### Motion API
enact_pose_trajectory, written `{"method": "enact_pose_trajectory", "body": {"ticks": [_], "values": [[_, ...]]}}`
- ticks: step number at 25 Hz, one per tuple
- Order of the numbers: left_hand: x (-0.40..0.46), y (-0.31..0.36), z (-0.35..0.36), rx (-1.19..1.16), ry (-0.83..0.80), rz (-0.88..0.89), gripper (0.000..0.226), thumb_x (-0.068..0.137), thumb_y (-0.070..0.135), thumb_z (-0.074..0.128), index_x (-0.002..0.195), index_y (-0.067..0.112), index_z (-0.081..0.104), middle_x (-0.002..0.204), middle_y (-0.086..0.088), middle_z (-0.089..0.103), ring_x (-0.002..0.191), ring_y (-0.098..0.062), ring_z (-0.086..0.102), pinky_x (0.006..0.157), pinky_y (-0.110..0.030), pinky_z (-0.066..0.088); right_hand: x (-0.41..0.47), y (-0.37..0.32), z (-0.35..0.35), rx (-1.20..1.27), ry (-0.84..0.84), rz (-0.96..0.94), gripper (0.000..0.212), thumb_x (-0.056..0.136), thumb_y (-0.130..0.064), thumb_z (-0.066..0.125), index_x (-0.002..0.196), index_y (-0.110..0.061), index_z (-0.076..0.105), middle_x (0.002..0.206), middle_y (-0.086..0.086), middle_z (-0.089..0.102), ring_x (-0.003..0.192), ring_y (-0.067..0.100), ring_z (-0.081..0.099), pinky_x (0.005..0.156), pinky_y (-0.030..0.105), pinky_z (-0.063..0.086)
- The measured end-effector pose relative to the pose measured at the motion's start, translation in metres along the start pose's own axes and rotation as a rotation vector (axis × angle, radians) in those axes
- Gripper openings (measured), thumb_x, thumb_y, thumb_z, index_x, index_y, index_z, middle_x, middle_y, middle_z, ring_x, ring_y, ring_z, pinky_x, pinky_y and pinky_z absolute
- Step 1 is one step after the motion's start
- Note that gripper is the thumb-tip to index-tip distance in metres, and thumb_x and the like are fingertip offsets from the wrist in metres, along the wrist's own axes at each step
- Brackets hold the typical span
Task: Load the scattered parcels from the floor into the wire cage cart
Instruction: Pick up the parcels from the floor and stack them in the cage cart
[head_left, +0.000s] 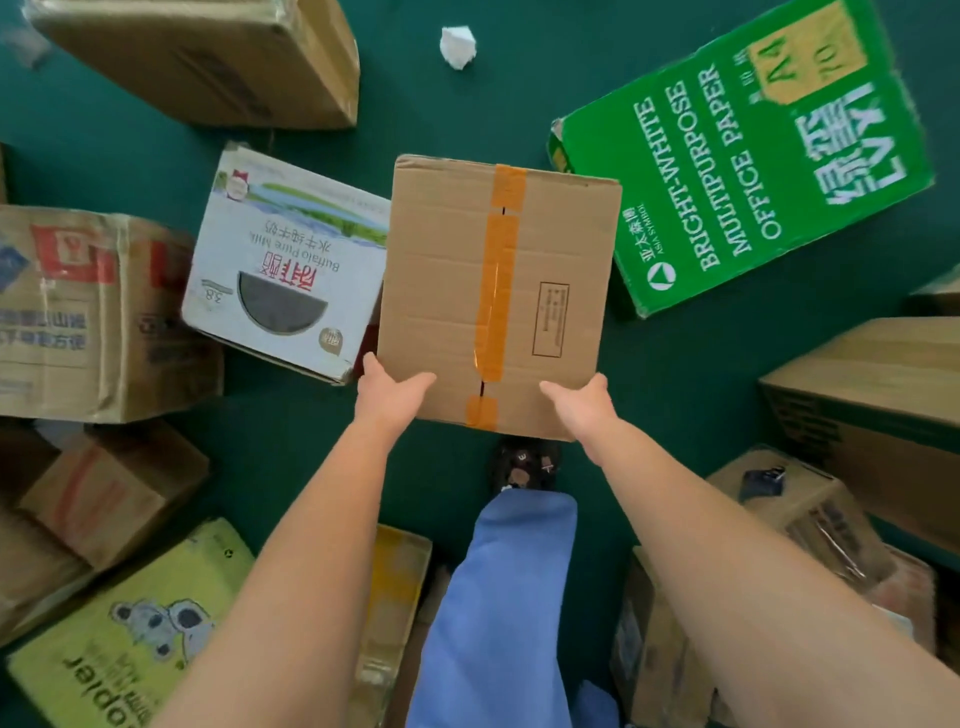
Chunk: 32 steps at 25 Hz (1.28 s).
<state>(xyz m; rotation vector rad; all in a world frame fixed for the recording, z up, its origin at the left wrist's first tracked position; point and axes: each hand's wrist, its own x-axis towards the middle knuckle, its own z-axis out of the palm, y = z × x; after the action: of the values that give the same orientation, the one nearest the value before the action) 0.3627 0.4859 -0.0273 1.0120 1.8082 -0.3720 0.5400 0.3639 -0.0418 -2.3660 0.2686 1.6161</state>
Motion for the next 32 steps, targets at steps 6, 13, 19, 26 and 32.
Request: {"method": "enact_pose_trajectory", "body": {"ticks": [6,13,19,26,32], "values": [[-0.067,0.037,-0.010,0.065,0.133,0.083,0.083,0.084,0.049,0.067,0.146,0.012,0.028,0.143,-0.012,0.027,0.124,-0.033,0.044,0.101,-0.042,0.040,-0.054,-0.015,-0.045,0.037,0.119,-0.066,0.086,0.084,-0.049,0.066,0.149,-0.010,0.025,0.148,0.012,0.031,0.130,0.033,0.040,0.106,0.045,0.038],[-0.246,0.065,-0.046,0.030,0.089,0.329,0.067,0.082,0.043,0.071,0.132,0.007,0.043,0.131,-0.010,0.055,0.118,-0.029,0.054,0.094,-0.039,0.047,-0.214,0.005,-0.162,0.149,0.202,-0.291,0.049,0.083,-0.043,0.069,0.119,-0.015,0.051,0.116,0.005,0.061,0.099,0.024,0.058,0.086,0.039,0.050],[-0.445,0.029,-0.057,-0.060,0.170,0.513,0.070,0.081,0.053,0.067,0.130,0.008,0.048,0.127,-0.009,0.059,0.114,-0.029,0.056,0.095,-0.040,0.047,-0.389,0.078,-0.258,0.164,0.343,-0.543,0.054,0.084,-0.046,0.067,0.125,-0.016,0.050,0.122,0.004,0.060,0.108,0.025,0.057,0.088,0.037,0.047],[-0.596,-0.017,-0.063,-0.037,0.259,0.705,0.069,0.080,0.058,0.066,0.122,0.005,0.051,0.120,-0.011,0.059,0.107,-0.028,0.057,0.078,-0.033,0.045,-0.507,0.170,-0.316,0.176,0.459,-0.636,0.056,0.087,-0.048,0.063,0.125,-0.009,0.054,0.120,0.009,0.061,0.108,0.027,0.056,0.088,0.038,0.048],[-0.622,-0.066,-0.056,0.026,0.192,0.681,0.071,0.082,0.058,0.064,0.126,0.004,0.049,0.124,-0.012,0.058,0.110,-0.029,0.056,0.078,-0.031,0.042,-0.533,0.222,-0.313,0.098,0.512,-0.549,0.052,0.087,-0.049,0.063,0.115,-0.007,0.055,0.103,0.010,0.061,0.093,0.026,0.058,0.080,0.038,0.052]]}}
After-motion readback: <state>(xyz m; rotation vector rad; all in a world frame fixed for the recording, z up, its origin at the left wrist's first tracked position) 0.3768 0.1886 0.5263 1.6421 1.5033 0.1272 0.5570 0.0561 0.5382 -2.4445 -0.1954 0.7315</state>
